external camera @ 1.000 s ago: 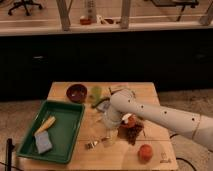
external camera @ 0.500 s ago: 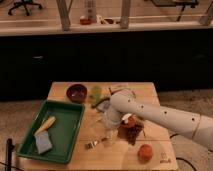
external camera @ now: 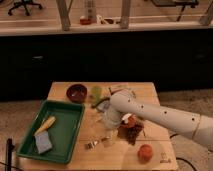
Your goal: Place fork in table surface
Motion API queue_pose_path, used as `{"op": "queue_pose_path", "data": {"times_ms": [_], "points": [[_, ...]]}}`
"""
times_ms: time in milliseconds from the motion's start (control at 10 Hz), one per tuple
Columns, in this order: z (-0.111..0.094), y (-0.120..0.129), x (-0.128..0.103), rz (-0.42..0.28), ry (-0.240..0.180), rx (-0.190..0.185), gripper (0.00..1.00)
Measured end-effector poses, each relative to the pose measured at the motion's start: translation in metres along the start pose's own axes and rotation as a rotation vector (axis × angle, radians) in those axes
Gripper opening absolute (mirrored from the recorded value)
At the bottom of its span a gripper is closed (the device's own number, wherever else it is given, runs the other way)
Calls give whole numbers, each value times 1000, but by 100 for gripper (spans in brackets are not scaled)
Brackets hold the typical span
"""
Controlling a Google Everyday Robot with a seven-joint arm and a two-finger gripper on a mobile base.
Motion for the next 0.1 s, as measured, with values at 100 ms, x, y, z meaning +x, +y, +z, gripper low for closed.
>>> {"op": "queue_pose_path", "data": {"times_ms": [100], "points": [[0, 0, 0, 0, 0, 0, 80]]}}
